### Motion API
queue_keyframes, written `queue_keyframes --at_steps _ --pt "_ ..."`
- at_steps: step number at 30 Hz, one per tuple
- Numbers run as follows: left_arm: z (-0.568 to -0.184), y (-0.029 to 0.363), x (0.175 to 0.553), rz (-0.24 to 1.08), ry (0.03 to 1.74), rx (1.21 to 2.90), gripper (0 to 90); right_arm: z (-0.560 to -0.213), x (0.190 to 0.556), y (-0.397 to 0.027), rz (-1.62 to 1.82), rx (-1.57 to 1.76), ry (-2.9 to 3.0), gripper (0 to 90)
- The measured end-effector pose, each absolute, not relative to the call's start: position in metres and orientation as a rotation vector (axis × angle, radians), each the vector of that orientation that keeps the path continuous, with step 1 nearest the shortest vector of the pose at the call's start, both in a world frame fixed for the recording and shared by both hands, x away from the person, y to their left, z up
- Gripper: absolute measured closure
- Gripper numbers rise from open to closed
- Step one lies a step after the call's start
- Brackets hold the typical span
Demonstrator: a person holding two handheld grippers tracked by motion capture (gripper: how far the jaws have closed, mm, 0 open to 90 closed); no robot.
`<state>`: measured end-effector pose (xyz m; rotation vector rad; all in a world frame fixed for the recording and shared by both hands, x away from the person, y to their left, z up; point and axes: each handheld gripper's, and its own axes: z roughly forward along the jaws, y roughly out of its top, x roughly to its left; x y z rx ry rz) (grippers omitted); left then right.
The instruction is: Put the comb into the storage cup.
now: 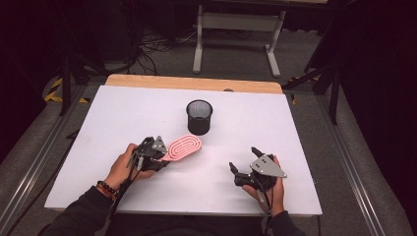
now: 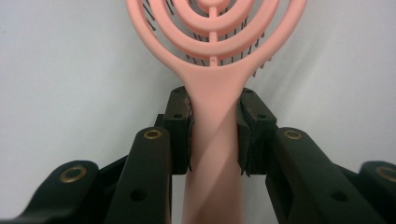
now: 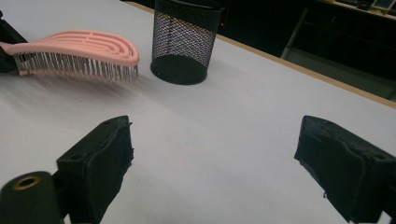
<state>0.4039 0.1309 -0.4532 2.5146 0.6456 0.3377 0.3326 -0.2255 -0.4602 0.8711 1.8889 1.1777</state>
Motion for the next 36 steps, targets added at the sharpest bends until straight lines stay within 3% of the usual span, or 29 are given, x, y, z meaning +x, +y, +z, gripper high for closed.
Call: queue_keyframes --at_steps 19,36 --pt "-0.439 0.142 0.382 0.503 0.608 2.323 69.4 -0.457 0.331 -0.223 1.197 0.854 1.887 10.7" --pt "-0.436 0.145 0.372 0.562 0.602 2.118 69.4 -0.436 0.331 -0.201 1.325 0.803 1.918 8.8"
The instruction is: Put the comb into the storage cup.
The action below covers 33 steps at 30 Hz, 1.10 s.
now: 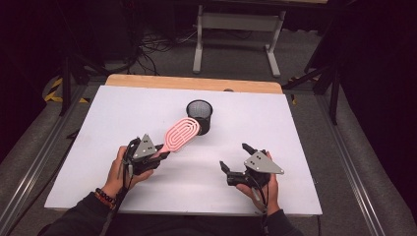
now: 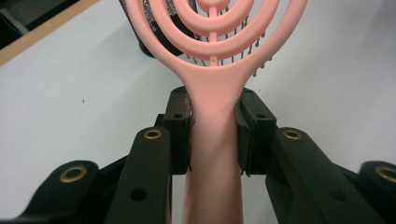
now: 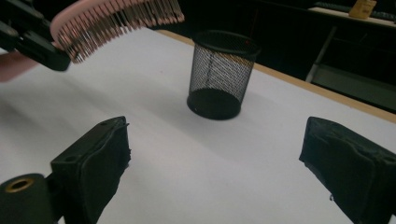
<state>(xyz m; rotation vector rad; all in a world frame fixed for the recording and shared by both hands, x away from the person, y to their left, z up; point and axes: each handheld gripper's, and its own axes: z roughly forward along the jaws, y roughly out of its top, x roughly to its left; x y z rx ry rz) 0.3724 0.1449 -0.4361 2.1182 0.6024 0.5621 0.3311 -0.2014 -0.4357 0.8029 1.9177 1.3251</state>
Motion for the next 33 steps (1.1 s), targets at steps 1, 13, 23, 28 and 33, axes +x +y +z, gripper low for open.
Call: queue_keyframes --at_steps 1,13,23,28,33 --pt "-0.437 0.144 0.372 0.564 0.601 2.109 69.4 -0.433 0.331 -0.199 1.339 0.802 1.913 8.8" --pt "-0.439 0.138 0.363 0.604 0.559 1.998 69.4 -0.415 0.344 -0.141 1.536 0.797 1.980 8.1" --pt "-0.443 0.129 0.356 0.620 0.532 1.956 69.5 -0.405 0.356 -0.117 1.626 0.940 1.940 7.6" --pt "-0.445 0.121 0.352 0.643 0.515 1.918 69.4 -0.401 0.360 -0.109 1.648 0.995 1.917 9.8" --pt "-0.449 0.113 0.349 0.649 0.495 1.927 69.5 -0.403 0.365 -0.104 1.723 1.031 1.907 24.7"
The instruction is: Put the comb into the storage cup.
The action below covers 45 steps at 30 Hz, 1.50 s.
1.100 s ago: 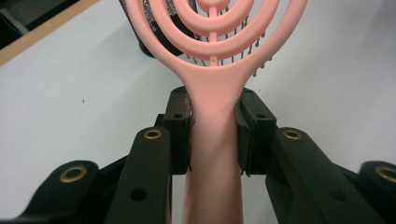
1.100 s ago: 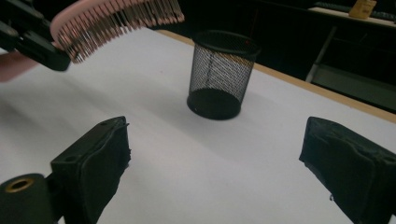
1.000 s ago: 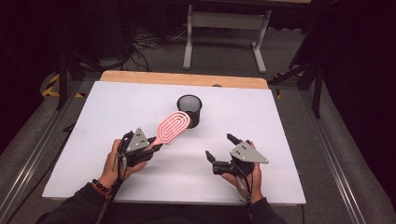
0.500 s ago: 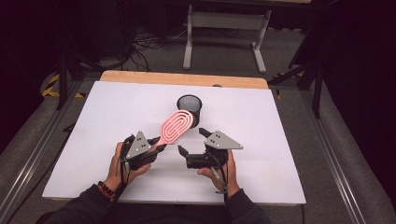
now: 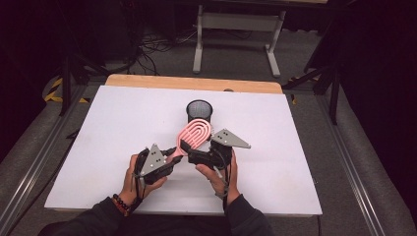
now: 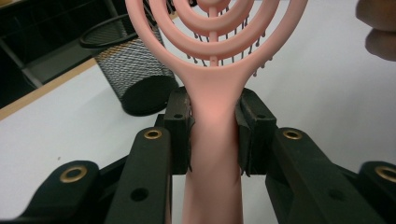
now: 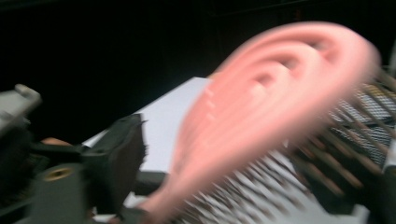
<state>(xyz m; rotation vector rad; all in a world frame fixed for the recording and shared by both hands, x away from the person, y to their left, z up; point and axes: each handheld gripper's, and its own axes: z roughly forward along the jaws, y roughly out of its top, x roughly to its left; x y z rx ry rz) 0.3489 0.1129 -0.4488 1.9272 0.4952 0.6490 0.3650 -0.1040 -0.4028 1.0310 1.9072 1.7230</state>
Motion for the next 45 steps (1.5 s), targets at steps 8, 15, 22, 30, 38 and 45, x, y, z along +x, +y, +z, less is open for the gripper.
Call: queue_keyframes --at_steps 8,15,22,30,38,45 --pt "-0.452 0.108 0.351 0.631 0.502 1.939 69.5 -0.405 0.365 -0.110 1.807 1.103 1.824 48.9" --pt "-0.456 0.101 0.355 0.617 0.506 1.955 69.2 -0.401 0.356 -0.108 1.884 1.038 1.818 60.5" --pt "-0.455 0.099 0.358 0.612 0.501 1.934 68.5 -0.393 0.352 -0.103 1.877 0.924 1.858 62.6" --pt "-0.454 0.101 0.361 0.586 0.481 1.944 58.7 -0.384 0.355 -0.106 1.851 0.866 1.858 62.8" --pt "-0.446 0.122 0.362 0.585 0.404 1.897 39.3 -0.366 0.356 -0.119 1.782 0.814 1.821 62.8" --pt "-0.441 0.146 0.357 0.598 0.326 1.895 24.4 -0.359 0.360 -0.127 1.720 0.799 1.820 62.8"
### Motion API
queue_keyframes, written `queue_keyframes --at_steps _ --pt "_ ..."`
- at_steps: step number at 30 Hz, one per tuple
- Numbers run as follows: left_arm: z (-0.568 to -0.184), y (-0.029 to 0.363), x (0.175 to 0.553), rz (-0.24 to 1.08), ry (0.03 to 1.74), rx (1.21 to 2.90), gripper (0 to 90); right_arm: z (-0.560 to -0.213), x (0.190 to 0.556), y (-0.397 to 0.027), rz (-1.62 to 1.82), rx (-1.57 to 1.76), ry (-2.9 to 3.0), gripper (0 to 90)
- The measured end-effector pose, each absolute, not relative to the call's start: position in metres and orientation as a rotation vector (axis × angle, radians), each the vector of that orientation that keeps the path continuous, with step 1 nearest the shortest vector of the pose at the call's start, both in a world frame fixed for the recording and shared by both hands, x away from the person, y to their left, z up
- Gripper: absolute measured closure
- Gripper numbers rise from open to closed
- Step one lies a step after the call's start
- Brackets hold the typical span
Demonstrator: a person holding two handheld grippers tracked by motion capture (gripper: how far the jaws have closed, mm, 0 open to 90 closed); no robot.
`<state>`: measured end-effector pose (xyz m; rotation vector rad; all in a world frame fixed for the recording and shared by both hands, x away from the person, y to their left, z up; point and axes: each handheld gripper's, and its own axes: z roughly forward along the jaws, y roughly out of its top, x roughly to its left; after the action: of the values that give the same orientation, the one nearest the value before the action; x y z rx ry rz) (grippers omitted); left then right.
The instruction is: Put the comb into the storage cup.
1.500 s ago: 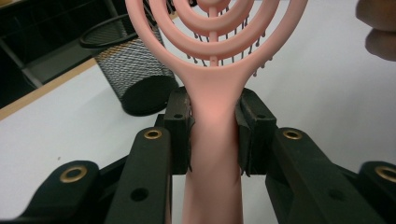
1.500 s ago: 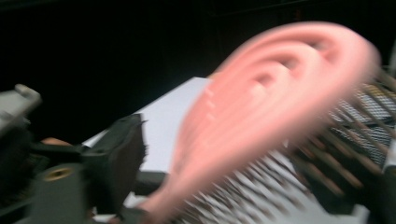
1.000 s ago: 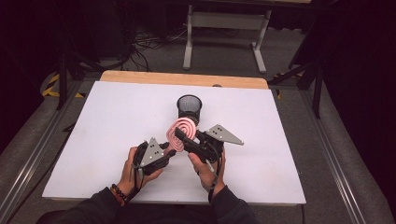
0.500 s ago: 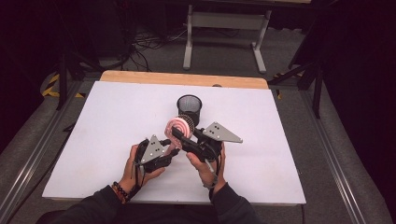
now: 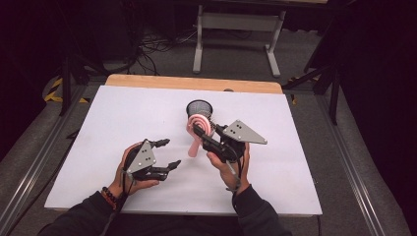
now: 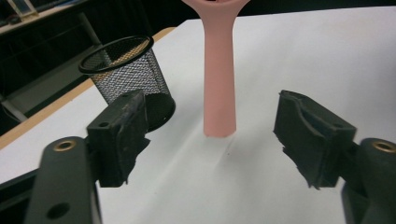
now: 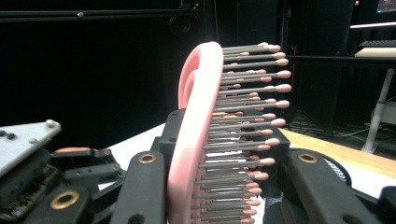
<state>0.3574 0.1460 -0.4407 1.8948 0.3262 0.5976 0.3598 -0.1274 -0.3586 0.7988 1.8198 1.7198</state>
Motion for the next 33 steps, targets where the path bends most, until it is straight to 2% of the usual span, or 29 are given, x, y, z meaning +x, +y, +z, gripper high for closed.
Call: queue_keyframes --at_steps 4,10,17,33 --pt "-0.442 0.164 0.358 0.565 0.327 1.873 19.4 -0.354 0.360 -0.132 1.682 0.793 1.814 62.8" --pt "-0.448 0.185 0.355 0.569 0.306 1.930 11.5 -0.353 0.363 -0.142 1.650 0.790 1.817 62.8" --pt "-0.452 0.212 0.354 0.590 0.358 1.916 9.0 -0.350 0.366 -0.154 1.630 0.811 1.808 62.8" --pt "-0.459 0.242 0.344 0.590 0.398 1.889 6.9 -0.337 0.373 -0.169 1.605 0.826 1.779 62.8"
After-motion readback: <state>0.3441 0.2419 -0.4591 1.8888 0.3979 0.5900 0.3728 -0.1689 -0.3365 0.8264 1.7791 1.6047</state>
